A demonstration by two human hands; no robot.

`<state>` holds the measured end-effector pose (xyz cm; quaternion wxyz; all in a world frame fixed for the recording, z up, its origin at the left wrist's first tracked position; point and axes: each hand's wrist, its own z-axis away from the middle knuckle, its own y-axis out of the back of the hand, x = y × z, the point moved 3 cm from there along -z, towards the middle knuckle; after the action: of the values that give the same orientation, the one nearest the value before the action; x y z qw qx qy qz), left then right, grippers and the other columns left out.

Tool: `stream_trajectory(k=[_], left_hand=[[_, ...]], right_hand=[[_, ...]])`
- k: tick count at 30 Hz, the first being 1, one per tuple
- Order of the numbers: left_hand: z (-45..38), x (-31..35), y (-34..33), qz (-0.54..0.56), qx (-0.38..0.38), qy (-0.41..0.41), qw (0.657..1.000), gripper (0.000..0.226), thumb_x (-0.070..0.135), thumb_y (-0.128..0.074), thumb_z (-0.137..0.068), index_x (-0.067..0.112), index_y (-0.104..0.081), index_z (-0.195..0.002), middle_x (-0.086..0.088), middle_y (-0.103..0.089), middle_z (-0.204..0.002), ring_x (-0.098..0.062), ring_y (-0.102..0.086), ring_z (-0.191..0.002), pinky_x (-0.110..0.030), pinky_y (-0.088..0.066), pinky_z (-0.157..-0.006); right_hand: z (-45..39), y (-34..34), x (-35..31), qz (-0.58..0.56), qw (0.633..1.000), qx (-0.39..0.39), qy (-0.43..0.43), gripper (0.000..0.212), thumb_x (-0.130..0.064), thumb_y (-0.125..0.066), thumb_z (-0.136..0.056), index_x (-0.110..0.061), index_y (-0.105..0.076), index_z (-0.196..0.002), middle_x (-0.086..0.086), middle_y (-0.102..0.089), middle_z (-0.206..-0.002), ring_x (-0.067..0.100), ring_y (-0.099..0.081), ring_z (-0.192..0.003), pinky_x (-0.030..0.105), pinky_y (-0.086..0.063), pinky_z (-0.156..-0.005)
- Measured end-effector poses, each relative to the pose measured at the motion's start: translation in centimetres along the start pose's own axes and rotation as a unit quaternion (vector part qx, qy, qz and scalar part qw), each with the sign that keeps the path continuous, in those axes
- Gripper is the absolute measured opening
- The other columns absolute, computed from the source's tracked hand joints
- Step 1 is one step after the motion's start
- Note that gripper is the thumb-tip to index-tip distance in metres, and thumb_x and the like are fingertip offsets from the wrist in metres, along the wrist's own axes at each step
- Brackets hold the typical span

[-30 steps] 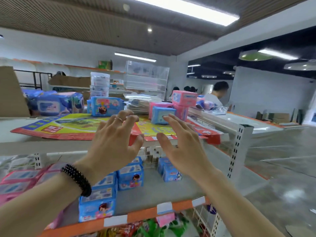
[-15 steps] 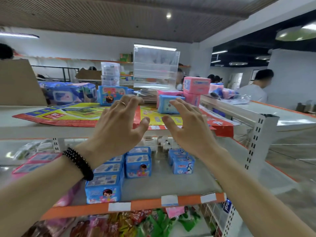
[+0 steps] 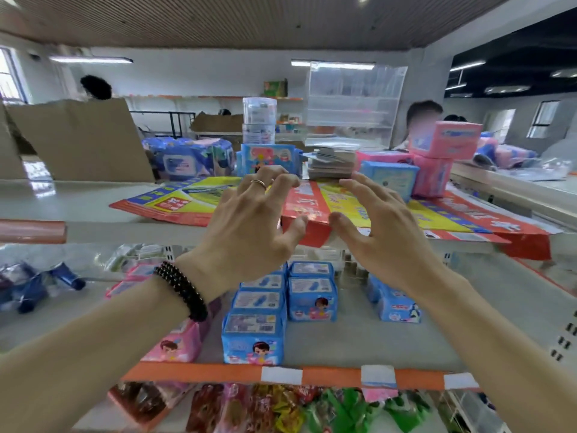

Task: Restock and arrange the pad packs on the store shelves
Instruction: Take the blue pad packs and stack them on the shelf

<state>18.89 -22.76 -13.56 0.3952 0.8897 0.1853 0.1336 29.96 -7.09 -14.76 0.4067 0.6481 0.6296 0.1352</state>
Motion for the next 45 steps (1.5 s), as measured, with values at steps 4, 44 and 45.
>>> stream_trajectory(k=[4,44,45], left_hand=[[-1.0,-3.0,0.3,-0.01,0.005,-0.004,1.0,0.054,0.047,-0.055,-0.095,0.02,-0.042,-0.139,0.001,-0.044,-0.145,-0.025,-0.047,-0.129,-0.043,-0.036,-0.099],[-14.1,-0.7,-9.4,-0.026,-0.062,0.021,0.997,0.064,0.053,-0.049,-0.095,0.024,-0.03,-0.148,-0.005,-0.042,-0.15,-0.026,-0.042,-0.135,-0.049,-0.036,-0.105],[-14.3,-0.7,-9.6,-0.027,-0.064,0.025,0.997,0.064,0.053,-0.048,-0.095,0.024,-0.03,-0.148,-0.005,-0.043,-0.149,-0.027,-0.042,-0.134,-0.049,-0.036,-0.104]], right_hand=[[-2.3,-0.6,-0.5,0.014,1.0,0.008,-0.02,0.06,-0.049,-0.053,-0.096,-0.026,-0.041,-0.15,-0.007,-0.032,-0.16,0.018,-0.031,-0.146,0.045,-0.028,-0.118],[-19.4,-5.1,20.0,0.174,0.949,-0.096,-0.244,0.108,-0.09,-0.044,-0.071,-0.014,-0.034,-0.146,0.021,-0.023,-0.155,0.052,-0.025,-0.137,0.062,-0.036,-0.105],[-19.3,-5.2,20.1,0.17,0.95,-0.089,-0.247,0.102,-0.086,-0.044,-0.077,-0.013,-0.033,-0.147,0.02,-0.02,-0.156,0.051,-0.022,-0.138,0.061,-0.037,-0.104]])
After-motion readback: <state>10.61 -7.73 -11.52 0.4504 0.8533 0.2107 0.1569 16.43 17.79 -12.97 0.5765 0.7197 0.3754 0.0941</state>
